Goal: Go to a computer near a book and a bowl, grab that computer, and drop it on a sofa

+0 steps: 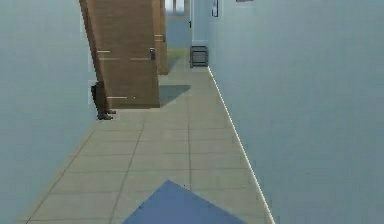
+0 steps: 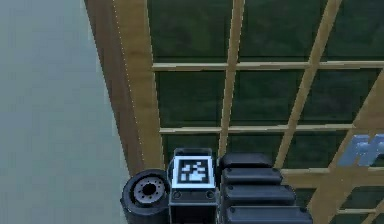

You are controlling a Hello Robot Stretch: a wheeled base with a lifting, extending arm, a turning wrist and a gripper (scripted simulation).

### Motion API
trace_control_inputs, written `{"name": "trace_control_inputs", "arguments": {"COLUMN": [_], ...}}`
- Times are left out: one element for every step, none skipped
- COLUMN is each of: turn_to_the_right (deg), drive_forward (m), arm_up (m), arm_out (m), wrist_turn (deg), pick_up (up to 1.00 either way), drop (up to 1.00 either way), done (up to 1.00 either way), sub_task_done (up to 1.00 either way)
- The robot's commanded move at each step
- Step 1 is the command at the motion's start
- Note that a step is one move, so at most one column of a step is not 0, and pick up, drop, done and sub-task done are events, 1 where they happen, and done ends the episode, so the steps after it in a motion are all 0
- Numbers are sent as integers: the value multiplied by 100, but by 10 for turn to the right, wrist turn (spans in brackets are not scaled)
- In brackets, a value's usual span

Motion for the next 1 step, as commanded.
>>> {"name": "trace_control_inputs", "arguments": {"turn_to_the_right": [-30], "drive_forward": [0], "arm_up": [0], "arm_out": [0], "wrist_turn": [0], "pick_up": [0], "drop": [0], "done": [0], "sub_task_done": [0]}}
